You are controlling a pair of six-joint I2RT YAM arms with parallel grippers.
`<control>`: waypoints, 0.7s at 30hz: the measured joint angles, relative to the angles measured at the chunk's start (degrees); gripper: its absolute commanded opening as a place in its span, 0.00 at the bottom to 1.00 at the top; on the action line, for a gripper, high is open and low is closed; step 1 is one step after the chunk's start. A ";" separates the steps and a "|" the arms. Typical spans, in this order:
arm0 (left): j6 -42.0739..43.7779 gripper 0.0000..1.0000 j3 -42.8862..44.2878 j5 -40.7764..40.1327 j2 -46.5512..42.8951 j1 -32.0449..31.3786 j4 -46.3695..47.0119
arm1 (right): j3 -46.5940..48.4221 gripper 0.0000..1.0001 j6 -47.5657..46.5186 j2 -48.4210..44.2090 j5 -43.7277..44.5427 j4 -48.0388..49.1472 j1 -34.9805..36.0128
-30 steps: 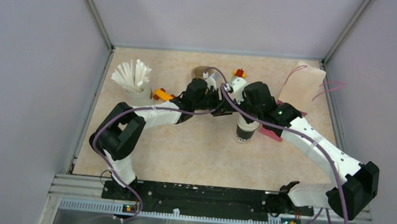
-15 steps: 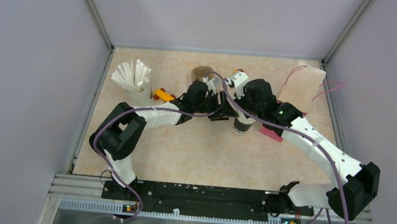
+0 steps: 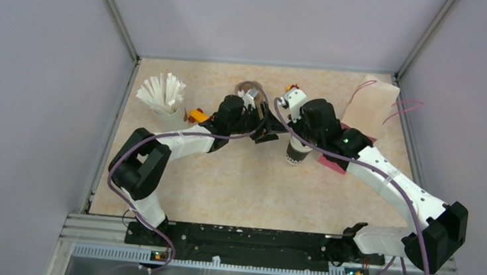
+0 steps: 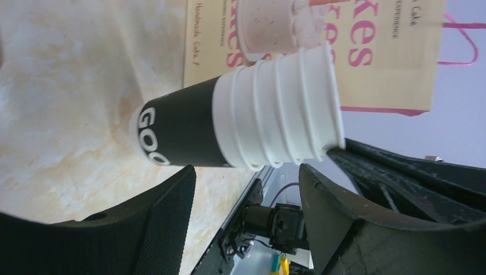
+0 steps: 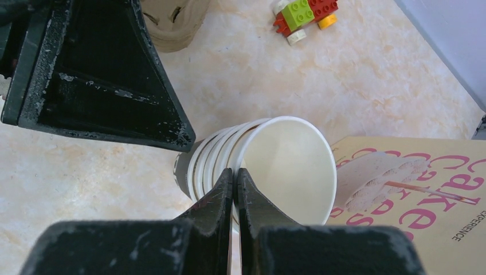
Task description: Pack the takeout coffee
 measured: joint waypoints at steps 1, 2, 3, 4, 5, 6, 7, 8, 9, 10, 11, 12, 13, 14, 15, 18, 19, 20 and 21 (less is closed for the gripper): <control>-0.31 0.72 0.17 0.28 0.13 -0.02 0.70 | 0.00 0.00 -0.02 0.00 -0.02 0.02 0.00; -0.63 0.72 0.61 0.70 0.37 -0.07 1.42 | 0.00 0.00 -0.02 -0.02 -0.02 0.04 0.00; -0.94 0.71 1.20 1.07 0.72 -0.07 2.03 | -0.04 0.00 -0.02 -0.02 -0.02 0.13 0.00; -1.18 0.71 1.88 1.25 1.11 -0.11 2.34 | -0.22 0.00 -0.02 -0.04 0.00 0.33 0.00; -1.38 0.71 2.82 1.46 1.70 -0.17 2.58 | -0.26 0.00 -0.02 -0.04 -0.02 0.35 0.00; -1.46 0.70 3.61 1.60 2.16 -0.24 2.82 | -0.26 0.00 0.00 -0.04 0.00 0.35 0.00; -1.55 0.69 4.22 1.62 2.60 -0.33 3.08 | -0.26 0.00 -0.02 -0.04 0.02 0.42 0.00; -1.60 0.69 4.70 1.64 2.97 -0.44 3.23 | -0.26 0.00 -0.02 -0.04 0.00 0.57 0.00; -1.62 0.69 4.85 1.64 3.23 -0.48 3.32 | -0.26 0.00 -0.02 -0.04 0.00 0.74 0.00; -1.62 0.68 4.85 1.62 3.34 -0.52 3.37 | -0.26 0.00 0.00 -0.04 -0.02 0.85 0.00; -1.60 0.68 4.85 1.64 3.56 -0.59 3.39 | -0.26 0.00 -0.02 -0.04 0.00 0.92 0.00; -1.60 0.68 4.85 1.62 3.82 -0.63 3.41 | -0.26 0.00 -0.02 -0.04 -0.02 0.98 0.00; -1.60 0.68 4.85 1.60 4.02 -0.66 3.37 | -0.26 0.00 -0.02 -0.04 -0.02 0.98 0.00; -1.62 0.68 4.85 1.60 4.28 -0.68 3.34 | -0.26 0.00 -0.02 -0.07 0.00 1.01 0.00; -1.62 0.68 4.85 1.55 4.44 -0.72 3.34 | -0.26 0.00 -0.02 -0.07 -0.02 1.01 0.00; -1.60 0.68 4.85 1.62 4.76 -0.79 3.45 | -0.26 0.00 -0.02 -0.04 -0.02 1.01 0.00; -1.60 0.69 4.85 1.68 4.83 -0.81 3.50 | -0.26 0.00 -0.02 -0.04 -0.02 0.96 0.00; -1.60 0.69 4.85 1.77 4.87 -0.83 3.52 | -0.26 0.00 -0.04 -0.04 0.00 0.96 0.00; -1.60 0.69 4.85 1.86 4.87 -0.85 3.54 | -0.26 0.00 -0.02 -0.07 0.00 0.98 0.00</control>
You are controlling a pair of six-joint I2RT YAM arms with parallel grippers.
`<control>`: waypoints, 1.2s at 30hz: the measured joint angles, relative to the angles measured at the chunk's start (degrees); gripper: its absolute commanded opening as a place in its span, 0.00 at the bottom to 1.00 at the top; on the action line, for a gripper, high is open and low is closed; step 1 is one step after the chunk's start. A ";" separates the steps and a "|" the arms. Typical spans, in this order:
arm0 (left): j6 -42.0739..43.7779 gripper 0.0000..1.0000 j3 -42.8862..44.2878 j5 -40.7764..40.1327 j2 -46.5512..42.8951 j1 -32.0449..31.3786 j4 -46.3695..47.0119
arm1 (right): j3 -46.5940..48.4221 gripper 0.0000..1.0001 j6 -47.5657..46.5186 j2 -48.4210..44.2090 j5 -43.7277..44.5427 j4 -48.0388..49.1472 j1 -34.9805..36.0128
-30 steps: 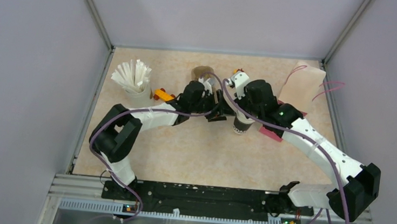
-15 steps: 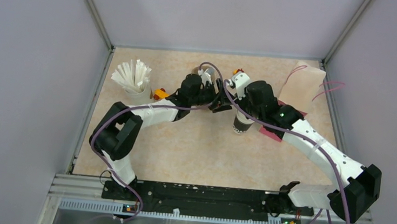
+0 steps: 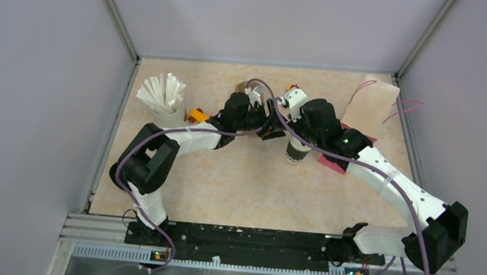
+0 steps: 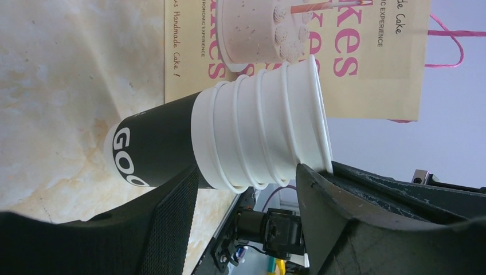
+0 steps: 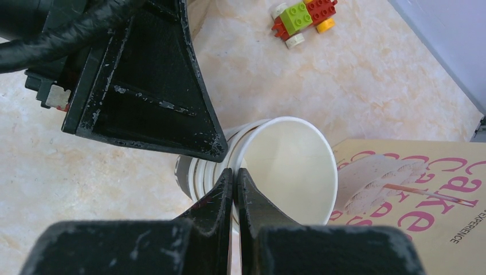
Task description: Pack the takeout coffee
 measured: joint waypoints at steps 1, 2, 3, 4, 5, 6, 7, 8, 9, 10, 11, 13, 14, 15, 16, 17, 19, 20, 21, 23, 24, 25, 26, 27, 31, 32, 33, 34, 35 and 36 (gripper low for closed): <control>-0.02 0.69 0.00 0.13 0.02 -0.02 0.15 | 0.00 0.00 -0.02 0.02 0.00 0.02 0.00; -0.07 0.69 0.00 0.24 0.02 -0.07 0.42 | 0.00 0.00 0.00 0.02 0.00 0.02 0.00; -0.09 0.69 0.00 0.28 0.02 -0.15 0.79 | 0.00 0.00 0.00 0.02 0.00 0.07 0.00; -0.17 0.70 0.00 0.28 0.02 -0.26 1.25 | 0.00 0.00 0.00 0.02 -0.02 0.11 0.00; -0.28 0.70 -0.02 0.28 0.02 -0.42 1.81 | 0.00 0.00 0.00 0.02 -0.02 0.20 0.00; -0.55 0.69 -0.15 0.31 0.02 -0.61 2.67 | 0.00 0.00 0.00 0.02 -0.04 0.22 0.00; -0.74 0.69 -0.50 0.11 0.02 -0.74 3.63 | 0.00 0.00 0.00 0.00 0.00 0.20 0.00; -1.25 0.67 -0.92 0.09 0.02 -0.74 4.50 | 0.00 0.00 0.00 -0.04 -0.02 0.17 0.00; -1.46 0.67 -1.18 0.11 0.04 -0.74 4.87 | 0.00 0.00 0.00 -0.04 -0.02 0.22 0.00; -1.57 0.66 -1.27 0.09 0.07 -0.79 4.98 | 0.00 0.00 0.00 -0.04 -0.04 0.17 0.00; -1.51 0.67 -1.25 0.00 0.11 -0.85 4.94 | 0.00 0.00 0.02 -0.04 -0.02 0.17 0.00; -0.90 0.67 -1.20 -0.90 0.11 -1.20 4.11 | 0.00 0.00 0.04 -0.04 -0.04 0.11 0.00; -0.59 0.67 -1.20 -1.25 0.11 -1.42 3.76 | 0.00 0.00 0.09 -0.04 -0.04 -0.20 0.00; -0.31 0.67 -1.20 -1.55 0.11 -1.64 3.52 | 0.00 0.00 0.11 -0.04 -0.04 -0.28 0.00; -0.22 0.67 -1.20 -1.75 0.15 -1.84 3.32 | 0.00 0.00 0.09 -0.04 0.02 -0.22 0.00; -0.17 0.67 -1.20 -1.84 0.17 -1.97 3.26 | 0.00 0.00 0.09 -0.11 0.07 -0.15 0.00; 0.04 0.67 -1.20 -2.05 0.39 -2.16 3.19 | 0.00 0.00 0.17 -0.11 0.15 -0.02 0.00; 0.13 0.66 -1.20 -2.25 0.55 -2.27 3.02 | 0.00 0.00 0.24 -0.11 0.22 0.11 0.00; 0.22 0.66 -1.20 -2.34 0.68 -2.36 2.82 | -0.02 0.00 0.52 -0.13 0.31 0.24 0.00; 0.44 0.66 -1.20 -2.89 0.92 -2.73 1.64 | -0.79 0.00 1.20 -0.50 0.31 1.05 -0.02; 0.72 0.66 -1.20 -3.34 0.92 -2.97 0.68 | -1.18 0.00 1.60 -0.81 0.20 1.22 0.00; 1.05 0.66 -1.20 -3.63 0.92 -3.15 0.15 | -1.46 0.00 1.84 -1.01 0.22 1.46 -0.02; 1.42 0.66 -1.20 -4.09 0.92 -3.41 -0.35 | -1.60 0.00 2.10 -1.20 0.24 1.51 -0.02; 1.68 0.66 -1.20 -4.28 0.92 -3.63 -0.90 | -1.60 0.00 2.23 -1.31 0.37 1.51 -0.02; 2.25 0.66 -1.20 -4.87 0.87 -4.00 -1.25 | -0.98 0.00 2.23 -1.51 0.85 0.70 -0.02; 2.36 0.66 -1.20 -4.85 0.87 -4.00 -1.25 | -0.15 0.00 2.05 -1.51 1.20 -0.33 -0.02; 2.43 0.66 -1.20 -4.85 0.87 -3.98 -1.25 | 0.68 0.00 1.97 -1.53 1.53 -1.01 -0.02; 2.56 0.66 -1.20 -4.85 0.87 -3.98 -1.22 | 1.97 0.00 1.84 -1.57 1.79 -1.90 -0.02; 2.62 0.67 -1.20 -4.83 0.85 -3.98 -1.25 | 3.41 0.00 1.64 -1.68 2.01 -2.80 -0.02; 2.80 0.68 -1.20 -4.79 0.79 -3.98 -1.33 | 4.44 0.00 1.55 -1.90 2.08 -3.30 -0.02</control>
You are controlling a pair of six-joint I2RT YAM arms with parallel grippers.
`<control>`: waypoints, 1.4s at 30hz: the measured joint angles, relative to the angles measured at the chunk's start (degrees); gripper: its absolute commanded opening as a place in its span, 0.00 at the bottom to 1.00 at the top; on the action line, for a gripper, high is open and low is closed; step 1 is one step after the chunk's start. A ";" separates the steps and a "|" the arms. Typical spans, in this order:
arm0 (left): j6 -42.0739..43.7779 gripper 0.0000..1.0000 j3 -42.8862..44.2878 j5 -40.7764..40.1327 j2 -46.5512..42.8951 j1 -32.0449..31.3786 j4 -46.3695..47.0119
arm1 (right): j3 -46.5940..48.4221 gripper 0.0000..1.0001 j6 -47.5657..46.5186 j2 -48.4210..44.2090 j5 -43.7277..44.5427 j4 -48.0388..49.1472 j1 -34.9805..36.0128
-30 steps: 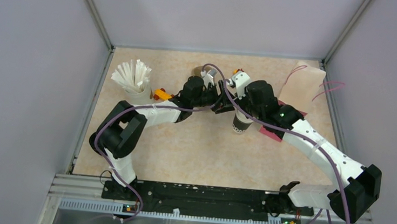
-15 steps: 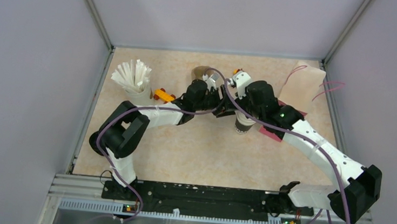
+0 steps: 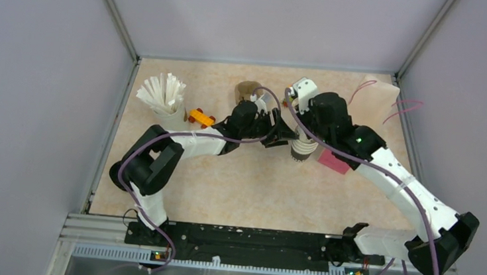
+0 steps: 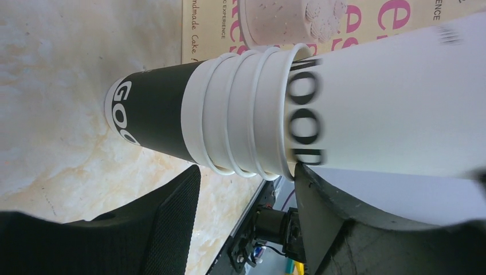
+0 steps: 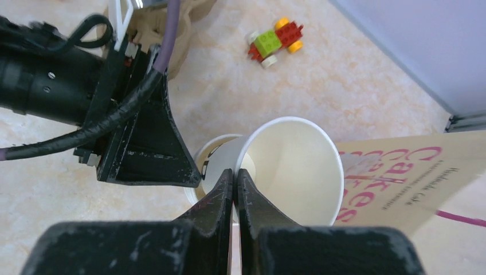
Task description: Pack the takeout coffee
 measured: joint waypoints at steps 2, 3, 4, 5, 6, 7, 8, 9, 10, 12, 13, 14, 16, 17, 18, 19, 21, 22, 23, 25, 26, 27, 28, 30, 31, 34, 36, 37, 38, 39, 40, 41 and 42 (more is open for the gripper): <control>0.50 0.71 0.09 0.02 -0.46 0.00 -1.07 | 2.43 0.00 -0.02 -1.11 -0.04 -1.33 0.00; 0.96 0.72 0.31 0.00 -0.81 0.00 -2.25 | 3.61 0.00 0.02 -2.01 -0.11 -2.19 0.02; 1.70 0.73 0.81 -0.09 -1.27 0.00 -4.02 | 4.74 0.00 0.13 -2.86 -0.22 -3.06 0.00; 2.40 0.76 1.40 -0.26 -1.84 -0.02 -5.88 | 5.66 0.00 0.37 -3.48 -0.37 -3.74 0.00; 3.08 0.79 2.03 -0.52 -2.38 0.00 -7.54 | 6.91 0.00 0.68 -4.11 -0.68 -4.44 0.00; 3.91 0.91 2.89 -0.85 -3.23 0.00 -9.94 | 8.09 0.00 1.16 -4.61 -0.96 -4.94 0.00; 5.25 0.98 3.82 -1.40 -4.48 0.00 -12.50 | 9.03 0.00 1.70 -5.01 -1.31 -5.35 0.00; 6.62 0.99 4.61 -2.32 -6.12 -0.02 -14.80 | 9.92 0.00 2.29 -5.33 -1.81 -5.81 0.02; 8.04 0.99 5.07 -3.15 -7.67 -0.02 -16.74 | 10.69 0.00 3.21 -5.70 -2.56 -6.12 0.02; 10.54 0.99 5.55 -6.75 -12.79 0.00 -22.16 | 11.63 0.00 4.72 -6.32 -4.04 -6.75 0.04; 11.50 0.99 5.55 -8.35 -15.06 0.00 -24.35 | 12.04 0.00 5.66 -6.49 -4.76 -7.26 0.13; 12.81 0.99 5.55 -10.56 -18.23 0.00 -27.30 | 12.33 0.00 6.56 -6.58 -5.18 -7.41 0.42; 15.17 0.99 5.55 -14.19 -23.43 0.00 -31.80 | 12.57 0.00 8.55 -6.51 -5.70 -7.65 1.84; 16.55 0.99 5.66 -16.09 -26.23 0.00 -34.58 | 12.57 0.00 9.64 -6.38 -5.77 -7.72 3.13; 17.66 0.99 5.92 -17.92 -28.44 0.02 -37.20 | 12.50 0.00 10.43 -6.23 -5.88 -7.63 4.50; 18.80 0.99 6.54 -20.33 -30.60 0.02 -40.54 | 12.35 0.00 11.45 -6.03 -5.53 -7.30 6.73; 20.92 0.99 8.15 -25.40 -34.34 0.02 -47.21 | 11.39 0.00 12.96 -5.64 -5.11 -5.99 10.62; 21.75 0.99 8.66 -27.56 -35.93 0.02 -49.72 | 10.78 0.00 13.84 -5.31 -4.55 -5.20 12.79; 22.95 0.99 8.87 -30.23 -37.99 0.02 -52.83 | 10.01 0.00 14.88 -4.72 -3.85 -4.52 14.84; 24.39 0.99 8.94 -33.46 -41.13 0.09 -57.57 | 8.96 0.00 16.26 -3.15 -2.62 -3.56 17.92; 24.98 0.99 8.94 -34.95 -42.75 0.13 -59.89 | 8.33 0.00 16.90 -1.99 -1.79 -2.84 19.65; 25.64 0.99 8.94 -36.41 -44.46 0.13 -62.45 | 7.87 0.00 17.25 -0.87 -1.07 -2.23 21.11; 25.99 0.99 8.94 -37.44 -45.66 0.13 -64.26 | 7.23 0.00 17.64 0.37 -0.02 -1.64 22.97; 26.43 0.99 9.11 -40.09 -48.04 0.13 -68.85 | 5.51 0.00 18.25 2.60 1.36 0.04 25.97; 26.49 0.99 9.38 -41.33 -48.85 0.11 -71.23 | 4.50 0.00 18.53 3.43 1.90 0.57 26.86; 26.53 0.99 9.68 -44.30 -50.36 0.13 -76.35 | 1.73 0.00 18.58 6.16 3.61 1.29 28.68; 26.25 0.99 9.68 -45.66 -50.97 0.13 -78.93 | 0.76 0.00 18.36 7.39 4.81 1.81 29.38; 25.92 0.99 9.68 -46.23 -51.17 0.13 -80.00 | 0.33 0.00 18.05 8.15 5.66 2.34 29.75; 25.64 0.99 9.68 -47.12 -51.30 0.13 -81.40 | -0.09 0.00 17.77 8.94 6.47 2.84 30.18; 25.38 0.99 9.68 -47.56 -51.28 0.13 -82.16 | -0.72 0.00 17.29 9.92 7.41 3.89 30.80; 25.07 0.99 9.62 -48.11 -51.28 0.13 -82.86 | -1.27 0.00 16.79 10.78 8.26 4.59 31.39; 24.81 0.99 9.35 -48.57 -51.32 0.13 -83.25 | -2.29 0.00 16.11 11.69 9.57 5.77 32.20; 24.50 0.99 9.03 -48.78 -51.34 0.13 -83.45 | -3.26 0.00 15.72 12.22 10.47 6.69 32.74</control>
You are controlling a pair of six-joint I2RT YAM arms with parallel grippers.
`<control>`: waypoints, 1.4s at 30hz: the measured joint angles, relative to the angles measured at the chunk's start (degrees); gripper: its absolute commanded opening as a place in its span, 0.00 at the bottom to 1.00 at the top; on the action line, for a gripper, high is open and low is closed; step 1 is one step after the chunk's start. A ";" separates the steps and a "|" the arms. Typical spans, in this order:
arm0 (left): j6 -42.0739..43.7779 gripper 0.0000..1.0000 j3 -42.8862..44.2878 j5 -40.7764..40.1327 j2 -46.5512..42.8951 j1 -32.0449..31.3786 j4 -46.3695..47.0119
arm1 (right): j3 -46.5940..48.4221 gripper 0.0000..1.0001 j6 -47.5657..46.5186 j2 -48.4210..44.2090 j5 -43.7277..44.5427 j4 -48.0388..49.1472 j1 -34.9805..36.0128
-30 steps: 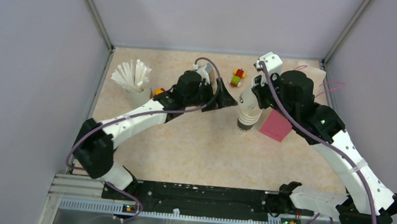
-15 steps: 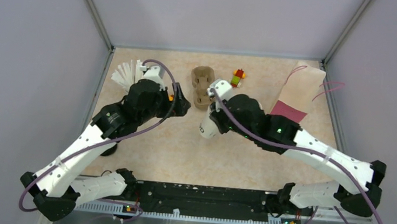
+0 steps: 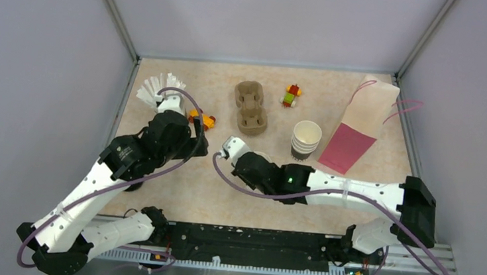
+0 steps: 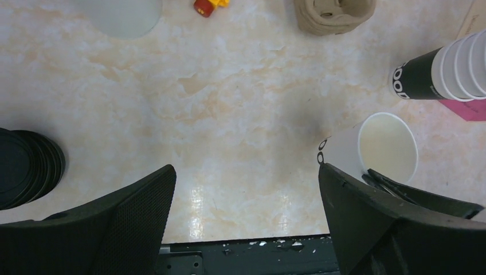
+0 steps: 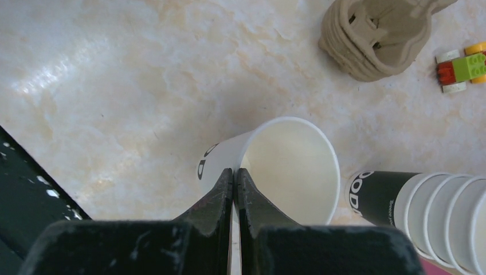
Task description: Pack the takeout coffee
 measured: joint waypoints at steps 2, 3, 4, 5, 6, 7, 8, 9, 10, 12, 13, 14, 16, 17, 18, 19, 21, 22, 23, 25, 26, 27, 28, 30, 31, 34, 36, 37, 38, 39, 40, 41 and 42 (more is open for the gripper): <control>-0.55 0.99 -1.05 -0.28 -0.07 0.00 -0.26 | -3.13 0.00 -0.81 0.76 1.55 2.25 1.09; -0.87 0.99 -1.46 -0.28 -0.04 0.07 -0.48 | -4.59 0.00 -1.11 0.81 2.05 3.06 1.36; -1.36 0.99 -1.79 -0.28 0.11 0.15 -0.72 | -5.92 0.00 -1.31 0.81 2.43 3.72 1.46; -1.68 0.99 -1.99 -0.26 0.33 0.22 -0.96 | -7.39 0.00 -1.53 0.81 2.89 4.52 1.53; -1.90 0.99 -2.08 -0.24 0.59 0.33 -1.05 | -8.46 0.00 -1.75 0.81 3.15 5.05 1.53; -1.97 0.99 -2.10 -0.22 0.87 0.48 -1.03 | -9.55 0.00 -2.08 0.81 3.37 5.66 1.62; -1.99 0.99 -2.10 -0.20 1.27 0.72 -0.98 | -10.16 0.00 -2.32 0.81 3.50 5.73 1.79; -1.88 0.99 -2.10 -0.17 1.73 1.14 -0.96 | -10.56 0.05 -2.51 0.81 3.67 5.81 2.12; -1.77 0.99 -2.10 -0.15 2.19 1.46 -0.96 | -10.62 0.15 -2.69 0.81 3.80 5.75 2.54; -1.55 0.99 -2.10 0.04 3.34 2.43 -0.96 | -10.62 0.26 -2.80 0.79 3.87 6.21 3.45; -1.38 0.99 -2.10 0.28 3.96 3.08 -0.96 | -10.62 0.30 -3.02 0.79 3.78 6.40 3.85; -1.27 0.99 -2.10 0.39 4.28 3.52 -0.96 | -10.60 0.32 -2.97 0.70 3.74 6.38 4.11; -0.98 0.99 -2.10 0.81 4.61 4.70 -1.01 | -10.43 0.34 -2.58 0.17 3.52 5.53 4.35; -0.83 0.99 -2.08 1.07 4.61 5.31 -1.05 | -10.10 0.34 -2.03 -0.31 3.37 4.72 4.37; -0.57 0.99 -1.97 1.40 4.57 5.90 -1.11 | -9.35 0.34 -1.33 -0.87 3.21 3.48 4.37; -0.17 0.99 -1.66 1.97 4.59 6.64 -1.31 | -8.55 0.34 -0.63 -1.53 3.15 2.49 4.37; 0.55 0.98 -1.01 2.80 4.59 7.80 -1.42 | -6.47 0.34 1.36 -3.63 2.99 0.39 4.37; 1.07 0.96 -0.59 3.30 4.59 8.39 -1.51 | -5.42 0.34 2.45 -5.01 2.97 -0.59 4.37; 1.53 0.95 -0.15 3.72 4.61 8.96 -1.53 | -4.24 0.34 3.65 -6.80 2.99 -1.81 4.37; 2.38 0.94 0.63 4.39 4.72 10.10 -1.90 | -2.08 0.34 5.68 -10.03 3.02 -3.80 4.37; 2.64 0.93 0.96 4.57 4.85 10.93 -2.38 | -0.85 0.34 6.84 -11.87 3.04 -4.92 4.37; 2.75 0.93 1.14 4.50 4.96 11.61 -2.84 | 0.15 0.34 7.80 -13.44 3.06 -5.70 4.37; 2.73 0.93 1.16 4.33 5.03 12.63 -3.41 | 1.09 0.34 8.85 -15.17 3.06 -6.67 4.37; 2.51 0.93 1.16 3.82 5.14 15.19 -4.90 | 2.45 0.36 10.91 -18.40 2.97 -7.93 4.37; 2.34 0.93 1.16 3.63 5.16 16.26 -5.33 | 2.75 0.36 11.56 -19.63 2.95 -8.28 4.37; 0.74 0.95 1.44 3.56 5.79 21.66 -7.82 | 3.04 0.38 14.16 -23.15 2.84 -9.25 4.37; -0.46 0.94 2.08 3.69 6.91 25.90 -9.31 | 3.04 0.38 16.02 -25.11 2.84 -9.88 4.37; -0.83 0.93 2.23 3.69 7.30 27.43 -9.66 | 3.02 0.38 16.92 -25.92 2.78 -10.08 4.37; -1.40 0.91 2.25 3.72 7.72 29.42 -10.03 | 3.02 0.38 17.53 -26.71 2.60 -10.21 4.37; -1.86 0.92 2.25 3.69 8.09 31.47 -10.56 | 2.99 0.38 18.12 -27.47 2.21 -10.40 4.37; -2.27 0.91 2.25 3.43 8.37 33.38 -11.02 | 2.99 0.38 18.60 -28.15 1.88 -10.71 4.37; -2.58 0.89 2.23 3.08 8.59 34.71 -11.39 | 2.99 0.38 19.04 -28.79 1.55 -11.19 4.37; -2.93 0.86 2.23 2.64 8.72 36.04 -11.78 | 2.97 0.38 19.43 -29.29 1.22 -11.67 4.37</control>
